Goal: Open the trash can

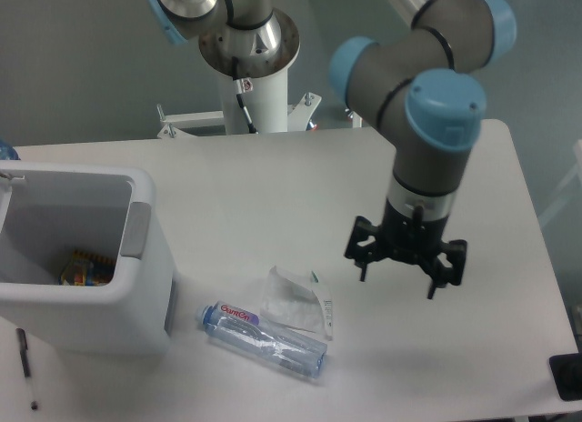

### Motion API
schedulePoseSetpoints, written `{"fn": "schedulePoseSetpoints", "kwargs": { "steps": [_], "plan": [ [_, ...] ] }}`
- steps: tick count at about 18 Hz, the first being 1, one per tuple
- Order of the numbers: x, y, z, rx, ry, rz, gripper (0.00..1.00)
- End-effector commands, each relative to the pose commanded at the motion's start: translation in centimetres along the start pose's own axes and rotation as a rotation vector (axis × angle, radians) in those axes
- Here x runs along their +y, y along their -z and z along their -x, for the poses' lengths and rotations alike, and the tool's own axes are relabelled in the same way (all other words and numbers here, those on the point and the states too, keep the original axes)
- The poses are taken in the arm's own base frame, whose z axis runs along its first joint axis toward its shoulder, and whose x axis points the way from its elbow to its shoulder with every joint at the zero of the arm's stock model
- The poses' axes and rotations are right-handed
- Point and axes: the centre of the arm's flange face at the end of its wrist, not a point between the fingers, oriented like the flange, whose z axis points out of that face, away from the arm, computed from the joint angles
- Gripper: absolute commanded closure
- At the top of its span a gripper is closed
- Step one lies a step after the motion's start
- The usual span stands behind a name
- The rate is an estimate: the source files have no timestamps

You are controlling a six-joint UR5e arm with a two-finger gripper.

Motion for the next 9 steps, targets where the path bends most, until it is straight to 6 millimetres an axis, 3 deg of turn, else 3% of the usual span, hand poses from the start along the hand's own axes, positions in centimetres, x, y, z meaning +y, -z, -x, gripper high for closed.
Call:
{"fn": "schedulePoseSetpoints", "kwargs": {
  "steps": [9],
  "plan": [
    [0.79, -0.81, -0.52, 0.001, -0.050, 0.043, 0.00]
  ]
}}
